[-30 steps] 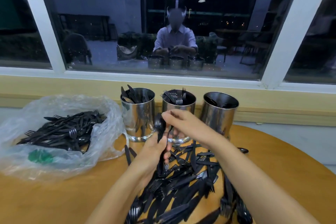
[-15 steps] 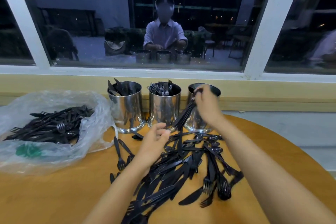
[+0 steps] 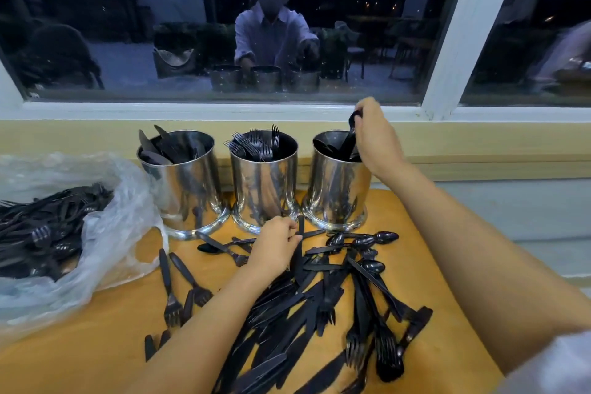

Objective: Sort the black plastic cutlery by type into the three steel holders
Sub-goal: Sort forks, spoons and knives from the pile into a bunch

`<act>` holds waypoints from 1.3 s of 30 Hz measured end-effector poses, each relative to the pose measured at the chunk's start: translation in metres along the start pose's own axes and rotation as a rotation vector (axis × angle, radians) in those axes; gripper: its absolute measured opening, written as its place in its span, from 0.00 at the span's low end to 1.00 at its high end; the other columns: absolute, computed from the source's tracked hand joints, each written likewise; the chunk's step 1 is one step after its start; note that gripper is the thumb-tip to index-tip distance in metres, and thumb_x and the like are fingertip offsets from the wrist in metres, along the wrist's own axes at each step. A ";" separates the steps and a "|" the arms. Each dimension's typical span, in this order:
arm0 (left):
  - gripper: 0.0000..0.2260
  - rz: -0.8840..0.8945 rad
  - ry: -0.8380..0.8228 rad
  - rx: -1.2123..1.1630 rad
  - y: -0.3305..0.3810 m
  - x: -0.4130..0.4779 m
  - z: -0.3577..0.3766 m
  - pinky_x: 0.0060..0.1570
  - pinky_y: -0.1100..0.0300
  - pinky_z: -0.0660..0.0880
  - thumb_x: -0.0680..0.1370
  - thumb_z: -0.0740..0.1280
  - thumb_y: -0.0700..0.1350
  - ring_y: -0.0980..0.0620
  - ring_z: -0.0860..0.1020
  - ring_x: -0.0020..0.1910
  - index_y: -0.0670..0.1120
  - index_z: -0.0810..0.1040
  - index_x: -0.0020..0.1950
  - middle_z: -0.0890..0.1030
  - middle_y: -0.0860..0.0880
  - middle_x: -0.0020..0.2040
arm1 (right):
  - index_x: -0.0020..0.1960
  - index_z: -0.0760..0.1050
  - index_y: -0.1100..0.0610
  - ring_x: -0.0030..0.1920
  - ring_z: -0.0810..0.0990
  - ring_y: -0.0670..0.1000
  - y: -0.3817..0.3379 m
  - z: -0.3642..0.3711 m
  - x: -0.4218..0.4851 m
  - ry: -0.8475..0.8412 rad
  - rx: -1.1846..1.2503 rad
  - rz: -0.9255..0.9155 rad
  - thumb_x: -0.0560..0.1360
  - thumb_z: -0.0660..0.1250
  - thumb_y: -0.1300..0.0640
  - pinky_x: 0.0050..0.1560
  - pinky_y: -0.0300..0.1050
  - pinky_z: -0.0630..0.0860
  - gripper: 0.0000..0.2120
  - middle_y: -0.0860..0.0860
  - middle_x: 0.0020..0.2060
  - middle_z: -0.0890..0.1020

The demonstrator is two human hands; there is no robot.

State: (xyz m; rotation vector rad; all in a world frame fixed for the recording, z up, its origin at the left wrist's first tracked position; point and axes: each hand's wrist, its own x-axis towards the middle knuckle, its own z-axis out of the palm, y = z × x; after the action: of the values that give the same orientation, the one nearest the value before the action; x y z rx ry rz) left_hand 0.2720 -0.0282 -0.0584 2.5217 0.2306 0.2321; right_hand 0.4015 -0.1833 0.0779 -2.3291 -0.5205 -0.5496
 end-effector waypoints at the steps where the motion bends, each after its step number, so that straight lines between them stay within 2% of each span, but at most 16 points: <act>1: 0.14 0.003 -0.030 0.043 0.001 0.004 0.004 0.58 0.57 0.74 0.79 0.68 0.47 0.48 0.76 0.57 0.41 0.77 0.62 0.78 0.45 0.58 | 0.53 0.64 0.54 0.42 0.73 0.57 0.004 0.007 -0.002 -0.056 -0.063 -0.024 0.82 0.51 0.55 0.36 0.49 0.65 0.05 0.54 0.44 0.75; 3: 0.19 -0.013 -0.067 0.115 0.004 0.011 0.007 0.58 0.53 0.75 0.77 0.70 0.51 0.47 0.76 0.58 0.42 0.75 0.64 0.77 0.46 0.58 | 0.54 0.66 0.54 0.48 0.75 0.58 0.009 0.015 -0.003 -0.188 -0.140 -0.060 0.82 0.54 0.52 0.41 0.49 0.67 0.06 0.54 0.48 0.76; 5: 0.19 -0.041 -0.079 0.148 0.008 0.015 0.008 0.56 0.51 0.76 0.77 0.71 0.49 0.46 0.76 0.57 0.42 0.74 0.63 0.77 0.46 0.57 | 0.60 0.69 0.55 0.58 0.71 0.57 0.013 0.017 -0.005 -0.279 -0.145 -0.078 0.81 0.58 0.47 0.50 0.50 0.68 0.13 0.53 0.55 0.77; 8: 0.12 -0.074 -0.089 0.147 0.013 0.018 0.007 0.48 0.53 0.77 0.78 0.70 0.43 0.45 0.79 0.50 0.42 0.75 0.58 0.78 0.45 0.48 | 0.69 0.68 0.56 0.66 0.65 0.55 0.015 0.013 -0.009 -0.233 -0.107 -0.120 0.79 0.60 0.42 0.60 0.47 0.64 0.23 0.52 0.63 0.74; 10: 0.09 -0.108 -0.089 0.104 0.012 0.019 0.008 0.48 0.53 0.76 0.78 0.70 0.42 0.44 0.79 0.51 0.43 0.75 0.56 0.78 0.44 0.48 | 0.69 0.68 0.55 0.66 0.64 0.53 0.012 0.008 -0.017 -0.140 -0.075 -0.172 0.79 0.61 0.44 0.61 0.42 0.62 0.23 0.51 0.65 0.73; 14: 0.16 -0.181 -0.089 -0.038 0.007 0.019 0.005 0.55 0.59 0.72 0.76 0.72 0.40 0.47 0.77 0.54 0.39 0.76 0.63 0.79 0.44 0.53 | 0.64 0.72 0.56 0.61 0.65 0.49 0.001 0.004 -0.051 0.053 0.025 -0.297 0.80 0.62 0.52 0.60 0.40 0.63 0.15 0.50 0.60 0.74; 17: 0.07 -0.209 -0.085 -0.129 0.008 0.016 -0.005 0.57 0.60 0.72 0.76 0.72 0.38 0.49 0.77 0.51 0.42 0.79 0.54 0.79 0.44 0.48 | 0.61 0.73 0.56 0.59 0.67 0.47 -0.002 0.015 -0.088 0.020 0.097 -0.290 0.80 0.61 0.54 0.57 0.39 0.64 0.12 0.48 0.56 0.75; 18: 0.03 -0.214 -0.068 -0.160 0.007 0.016 -0.009 0.56 0.59 0.73 0.76 0.72 0.38 0.50 0.76 0.47 0.43 0.79 0.49 0.77 0.45 0.44 | 0.61 0.74 0.55 0.58 0.67 0.46 -0.001 0.022 -0.099 -0.012 0.119 -0.262 0.80 0.61 0.55 0.56 0.37 0.65 0.11 0.47 0.55 0.75; 20: 0.04 -0.240 -0.035 -0.273 0.006 0.014 -0.020 0.51 0.54 0.75 0.76 0.72 0.38 0.51 0.75 0.42 0.42 0.79 0.42 0.77 0.46 0.40 | 0.60 0.74 0.54 0.54 0.70 0.44 0.002 0.036 -0.118 -0.079 0.178 -0.158 0.80 0.61 0.55 0.54 0.36 0.66 0.10 0.46 0.53 0.75; 23: 0.06 -0.301 0.021 -0.570 0.007 0.007 -0.042 0.49 0.54 0.76 0.77 0.71 0.38 0.47 0.78 0.47 0.40 0.81 0.52 0.80 0.44 0.45 | 0.57 0.76 0.56 0.46 0.73 0.38 -0.001 0.047 -0.138 -0.207 0.341 0.068 0.80 0.63 0.58 0.47 0.29 0.68 0.08 0.48 0.50 0.77; 26: 0.07 -0.341 0.067 -0.834 0.008 -0.003 -0.063 0.49 0.55 0.77 0.78 0.69 0.38 0.48 0.78 0.47 0.39 0.79 0.55 0.82 0.45 0.46 | 0.55 0.77 0.55 0.48 0.75 0.41 -0.014 0.049 -0.152 -0.305 0.455 0.195 0.80 0.62 0.56 0.43 0.25 0.69 0.07 0.48 0.50 0.80; 28: 0.08 -0.352 0.076 -0.961 0.010 -0.015 -0.077 0.52 0.53 0.78 0.78 0.69 0.38 0.49 0.80 0.47 0.39 0.79 0.56 0.83 0.44 0.49 | 0.55 0.78 0.54 0.50 0.77 0.44 -0.028 0.047 -0.160 -0.359 0.545 0.235 0.81 0.62 0.54 0.45 0.28 0.69 0.09 0.46 0.49 0.80; 30: 0.00 -0.373 0.081 -1.070 0.009 -0.030 -0.087 0.45 0.59 0.80 0.78 0.69 0.37 0.50 0.81 0.43 0.41 0.79 0.48 0.83 0.45 0.45 | 0.55 0.78 0.52 0.51 0.78 0.44 -0.043 0.046 -0.171 -0.441 0.627 0.257 0.81 0.60 0.49 0.48 0.34 0.72 0.10 0.45 0.49 0.80; 33: 0.06 -0.407 0.121 -1.202 0.005 -0.057 -0.094 0.39 0.63 0.80 0.77 0.69 0.36 0.52 0.82 0.39 0.42 0.76 0.42 0.82 0.45 0.41 | 0.55 0.77 0.49 0.48 0.80 0.46 -0.064 0.044 -0.191 -0.550 0.739 0.300 0.81 0.59 0.47 0.47 0.39 0.78 0.10 0.48 0.49 0.82; 37: 0.03 -0.436 0.175 -1.288 -0.004 -0.095 -0.090 0.51 0.58 0.79 0.76 0.70 0.35 0.50 0.83 0.45 0.41 0.77 0.45 0.84 0.46 0.41 | 0.55 0.79 0.58 0.37 0.80 0.47 -0.080 0.043 -0.214 -0.405 1.054 0.476 0.81 0.62 0.56 0.38 0.38 0.77 0.09 0.54 0.42 0.82; 39: 0.04 -0.464 0.186 -1.312 -0.006 -0.113 -0.083 0.52 0.58 0.79 0.74 0.72 0.35 0.50 0.83 0.45 0.41 0.79 0.45 0.85 0.47 0.41 | 0.53 0.79 0.60 0.34 0.78 0.45 -0.082 0.043 -0.220 -0.316 1.152 0.572 0.80 0.64 0.59 0.38 0.37 0.75 0.07 0.52 0.36 0.80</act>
State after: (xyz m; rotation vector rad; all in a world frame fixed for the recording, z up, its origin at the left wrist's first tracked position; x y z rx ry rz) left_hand 0.1437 -0.0025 -0.0071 1.1109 0.5149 0.2934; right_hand 0.1878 -0.1437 -0.0212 -1.3169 -0.1796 0.3503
